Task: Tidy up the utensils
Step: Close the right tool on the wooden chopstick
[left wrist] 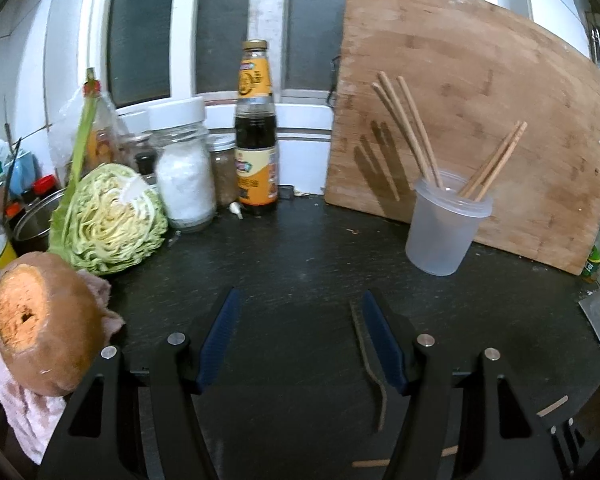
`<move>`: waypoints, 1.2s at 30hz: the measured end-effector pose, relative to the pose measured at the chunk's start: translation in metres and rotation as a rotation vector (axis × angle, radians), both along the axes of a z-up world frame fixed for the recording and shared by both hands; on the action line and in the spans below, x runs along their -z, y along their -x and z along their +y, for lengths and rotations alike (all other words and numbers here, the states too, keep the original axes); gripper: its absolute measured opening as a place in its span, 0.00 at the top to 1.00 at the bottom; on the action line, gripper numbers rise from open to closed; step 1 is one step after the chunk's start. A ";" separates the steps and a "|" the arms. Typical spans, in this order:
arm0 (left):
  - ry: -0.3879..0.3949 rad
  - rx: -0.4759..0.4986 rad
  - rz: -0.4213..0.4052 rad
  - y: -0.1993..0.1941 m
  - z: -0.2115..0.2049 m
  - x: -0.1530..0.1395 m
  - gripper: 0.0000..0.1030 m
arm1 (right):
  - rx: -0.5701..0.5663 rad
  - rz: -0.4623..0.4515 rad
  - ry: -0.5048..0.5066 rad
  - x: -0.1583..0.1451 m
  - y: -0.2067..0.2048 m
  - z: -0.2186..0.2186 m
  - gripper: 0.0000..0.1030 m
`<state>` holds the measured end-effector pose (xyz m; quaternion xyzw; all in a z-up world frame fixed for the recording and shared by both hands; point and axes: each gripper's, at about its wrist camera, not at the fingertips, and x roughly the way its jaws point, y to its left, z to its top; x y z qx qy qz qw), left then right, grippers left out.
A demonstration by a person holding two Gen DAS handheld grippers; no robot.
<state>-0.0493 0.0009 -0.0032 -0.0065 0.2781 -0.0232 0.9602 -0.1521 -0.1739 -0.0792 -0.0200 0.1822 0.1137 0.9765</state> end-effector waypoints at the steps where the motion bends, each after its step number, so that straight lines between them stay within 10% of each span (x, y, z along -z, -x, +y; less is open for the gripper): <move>1: 0.002 -0.005 -0.001 0.001 0.004 0.000 0.39 | -0.006 0.000 0.013 0.001 0.000 0.003 0.61; 18: 0.059 -0.035 0.004 -0.001 0.017 0.004 0.39 | 0.106 0.075 0.088 0.004 -0.026 -0.003 0.55; 36: 0.076 -0.034 0.012 0.001 0.014 0.008 0.39 | 0.232 0.311 0.027 -0.012 -0.063 0.015 0.89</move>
